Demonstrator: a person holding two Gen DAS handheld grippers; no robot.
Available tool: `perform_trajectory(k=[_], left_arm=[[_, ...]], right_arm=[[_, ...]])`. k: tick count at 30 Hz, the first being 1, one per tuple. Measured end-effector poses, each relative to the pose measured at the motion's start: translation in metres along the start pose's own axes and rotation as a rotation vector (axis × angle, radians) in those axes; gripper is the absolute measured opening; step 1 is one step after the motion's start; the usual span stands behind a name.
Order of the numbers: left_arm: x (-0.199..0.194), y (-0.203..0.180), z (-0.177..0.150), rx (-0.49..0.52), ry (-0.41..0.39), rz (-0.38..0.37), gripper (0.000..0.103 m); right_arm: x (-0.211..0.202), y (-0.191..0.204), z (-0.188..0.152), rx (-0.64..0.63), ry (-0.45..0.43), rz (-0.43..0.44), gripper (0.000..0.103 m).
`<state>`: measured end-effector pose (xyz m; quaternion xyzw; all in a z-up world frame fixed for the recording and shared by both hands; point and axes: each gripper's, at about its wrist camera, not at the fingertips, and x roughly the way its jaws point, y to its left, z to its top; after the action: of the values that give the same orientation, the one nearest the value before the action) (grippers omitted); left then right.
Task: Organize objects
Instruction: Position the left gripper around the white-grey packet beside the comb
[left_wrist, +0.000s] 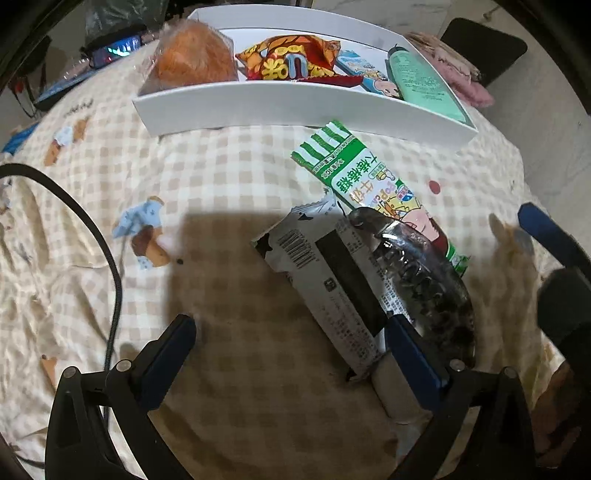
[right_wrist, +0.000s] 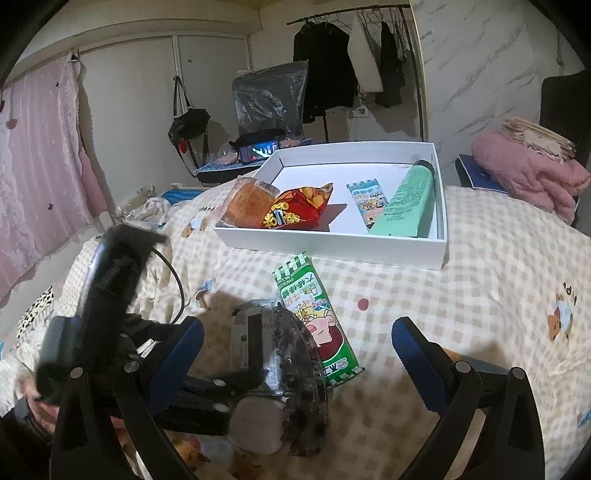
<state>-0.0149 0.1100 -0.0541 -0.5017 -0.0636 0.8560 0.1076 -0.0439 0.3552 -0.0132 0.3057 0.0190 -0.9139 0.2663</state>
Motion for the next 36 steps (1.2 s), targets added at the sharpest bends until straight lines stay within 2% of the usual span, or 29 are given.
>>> perform_trajectory(k=[3,6,9,10,13,16,18,20,22,24,29,31,32,33,36], left_arm=[[0.005,0.015,-0.001,-0.064,0.018,-0.08,0.103],[-0.001,0.025,-0.002,-0.124,-0.016,-0.115,0.103],[-0.005,0.026,-0.001,-0.14,-0.027,-0.139,0.102],[-0.007,0.027,0.0,-0.152,-0.034,-0.157,0.097],[-0.013,0.032,0.002,-0.194,-0.063,-0.212,0.091],[-0.016,0.035,0.007,-0.209,-0.083,-0.279,0.091],[-0.018,0.031,0.008,-0.187,-0.085,-0.274,0.09],[-0.018,0.025,0.007,-0.163,-0.083,-0.246,0.082],[-0.016,0.026,0.006,-0.173,-0.075,-0.229,0.064],[-0.01,0.025,0.006,-0.189,-0.054,-0.182,0.056],[-0.01,0.029,0.005,-0.239,-0.053,-0.189,0.058],[-0.01,0.028,0.004,-0.242,-0.051,-0.199,0.075],[-0.01,0.026,0.005,-0.244,-0.05,-0.208,0.081],[-0.011,0.025,0.005,-0.248,-0.052,-0.217,0.083],[-0.009,0.02,0.007,-0.248,-0.051,-0.173,0.083]], right_arm=[[-0.001,-0.002,0.001,0.016,-0.003,0.009,0.102],[-0.002,-0.002,0.0,0.015,-0.009,0.004,0.102],[-0.002,-0.002,0.0,0.017,-0.01,0.006,0.102],[-0.002,-0.002,0.0,0.017,-0.009,0.006,0.102],[-0.002,-0.003,0.0,0.019,-0.012,0.003,0.102],[-0.003,-0.006,0.0,0.038,-0.021,0.004,0.102],[-0.005,-0.01,0.001,0.06,-0.038,0.007,0.102],[-0.008,-0.014,0.003,0.09,-0.056,0.011,0.102],[-0.01,-0.019,0.004,0.118,-0.066,0.009,0.102],[-0.011,-0.022,0.004,0.132,-0.073,0.005,0.102],[-0.011,-0.025,0.003,0.169,-0.092,-0.01,0.102],[-0.01,-0.027,0.003,0.186,-0.097,-0.012,0.102],[-0.01,-0.028,0.003,0.191,-0.097,-0.015,0.102],[-0.009,-0.028,0.002,0.194,-0.097,-0.02,0.102],[-0.007,-0.027,0.001,0.189,-0.095,-0.017,0.102]])
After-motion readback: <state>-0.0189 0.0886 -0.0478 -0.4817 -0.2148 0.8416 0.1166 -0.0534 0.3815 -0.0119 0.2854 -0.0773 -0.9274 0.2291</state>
